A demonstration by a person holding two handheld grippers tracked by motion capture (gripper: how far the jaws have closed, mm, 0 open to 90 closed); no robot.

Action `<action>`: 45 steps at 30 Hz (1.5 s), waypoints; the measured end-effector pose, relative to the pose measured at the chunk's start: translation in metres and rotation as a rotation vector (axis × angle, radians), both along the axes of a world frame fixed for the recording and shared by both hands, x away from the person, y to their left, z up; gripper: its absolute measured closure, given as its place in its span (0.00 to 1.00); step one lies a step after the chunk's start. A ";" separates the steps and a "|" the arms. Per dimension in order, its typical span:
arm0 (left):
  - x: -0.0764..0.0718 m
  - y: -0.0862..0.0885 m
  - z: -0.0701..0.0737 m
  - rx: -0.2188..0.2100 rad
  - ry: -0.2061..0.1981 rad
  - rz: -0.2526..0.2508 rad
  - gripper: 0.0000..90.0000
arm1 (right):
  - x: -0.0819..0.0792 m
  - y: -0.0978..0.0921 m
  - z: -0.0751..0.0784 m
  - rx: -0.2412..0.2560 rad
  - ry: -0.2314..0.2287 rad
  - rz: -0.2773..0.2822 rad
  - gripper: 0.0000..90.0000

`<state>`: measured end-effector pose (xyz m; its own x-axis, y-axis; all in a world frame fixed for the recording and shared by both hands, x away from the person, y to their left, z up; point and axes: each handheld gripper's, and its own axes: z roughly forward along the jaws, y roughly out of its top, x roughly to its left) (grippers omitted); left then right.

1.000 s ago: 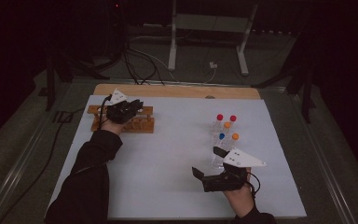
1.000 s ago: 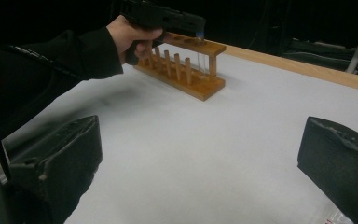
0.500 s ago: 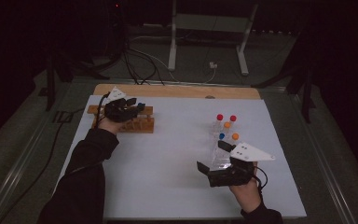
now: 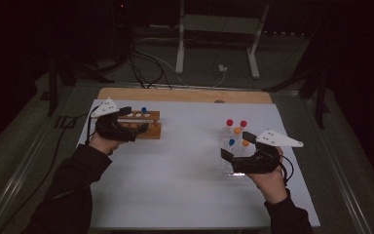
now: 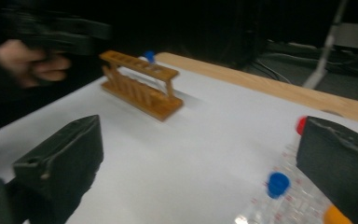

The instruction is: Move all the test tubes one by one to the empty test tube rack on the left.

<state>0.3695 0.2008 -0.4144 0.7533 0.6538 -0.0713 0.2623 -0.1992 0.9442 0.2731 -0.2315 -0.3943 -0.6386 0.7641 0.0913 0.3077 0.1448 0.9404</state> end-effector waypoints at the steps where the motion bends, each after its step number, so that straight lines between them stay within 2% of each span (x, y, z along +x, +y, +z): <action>1: -0.006 0.001 -0.001 0.002 0.006 -0.008 0.02 | 0.001 -0.001 -0.002 -0.003 0.008 -0.008 0.03; 3: -0.018 0.004 -0.005 -0.004 0.006 -0.035 0.02 | 0.006 -0.002 -0.008 -0.012 0.042 -0.004 0.03; 5: -0.030 0.004 -0.009 -0.001 0.006 -0.040 0.02 | 0.009 -0.002 -0.014 -0.024 0.072 -0.013 0.04; 10: -0.054 0.005 -0.018 -0.006 0.005 -0.088 0.02 | 0.013 -0.004 -0.028 -0.054 0.116 -0.054 0.08; 17: -0.074 0.004 -0.040 -0.024 0.009 -0.110 0.02 | 0.019 -0.004 -0.049 -0.099 0.185 -0.125 0.27; 20: -0.080 0.002 -0.044 0.001 0.004 -0.116 0.02 | 0.023 -0.003 -0.054 -0.118 0.212 -0.148 0.36; 24: -0.081 0.002 -0.045 -0.003 0.007 -0.120 0.02 | 0.027 -0.001 -0.057 -0.137 0.244 -0.167 0.46; 28: -0.082 0.001 -0.047 0.008 0.008 -0.118 0.02 | 0.031 0.002 -0.060 -0.178 0.248 -0.210 0.53; 33: -0.081 -0.002 -0.050 0.018 0.014 -0.127 0.02 | 0.038 0.000 -0.062 -0.183 0.248 -0.241 0.68; 41: -0.080 -0.007 -0.055 0.046 0.020 -0.141 0.02 | 0.049 0.002 -0.069 -0.234 0.260 -0.268 0.78; 45: -0.080 -0.007 -0.055 0.042 0.019 -0.142 0.02 | 0.052 0.004 -0.071 -0.241 0.265 -0.264 0.81</action>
